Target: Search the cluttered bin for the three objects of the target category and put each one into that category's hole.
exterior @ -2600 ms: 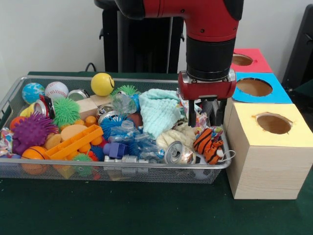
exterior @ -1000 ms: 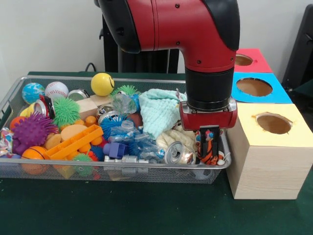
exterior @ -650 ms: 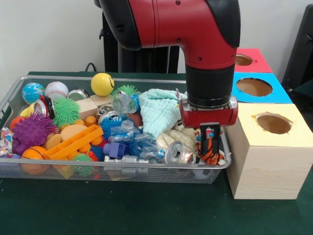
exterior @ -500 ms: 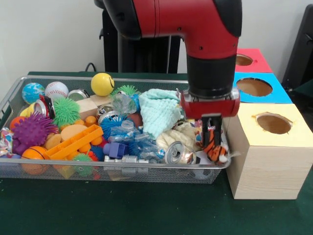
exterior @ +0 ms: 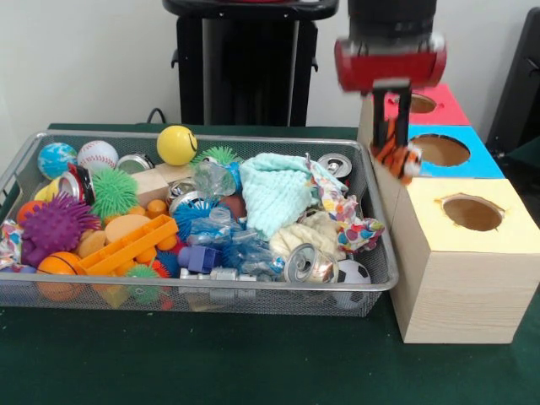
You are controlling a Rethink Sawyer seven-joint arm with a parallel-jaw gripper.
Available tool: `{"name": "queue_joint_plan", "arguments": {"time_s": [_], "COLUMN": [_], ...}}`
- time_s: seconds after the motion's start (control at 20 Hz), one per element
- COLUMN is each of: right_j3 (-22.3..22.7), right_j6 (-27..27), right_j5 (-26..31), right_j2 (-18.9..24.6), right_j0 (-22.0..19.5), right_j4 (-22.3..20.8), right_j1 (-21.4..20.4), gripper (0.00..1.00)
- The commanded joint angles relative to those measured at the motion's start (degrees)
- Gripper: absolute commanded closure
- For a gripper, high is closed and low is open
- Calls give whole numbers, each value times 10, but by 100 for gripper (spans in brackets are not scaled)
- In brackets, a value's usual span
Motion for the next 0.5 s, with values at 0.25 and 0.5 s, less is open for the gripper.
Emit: {"name": "queue_joint_plan", "arguments": {"time_s": [0.25,0.5], "right_j3": [128,172], "right_j6": [74,93], "right_j5": [130,135], "right_j2": [-33,-53], "right_j0": [28,56], "right_j4": [69,95], "right_j1": [-161,-193], "gripper": [100,100]}}
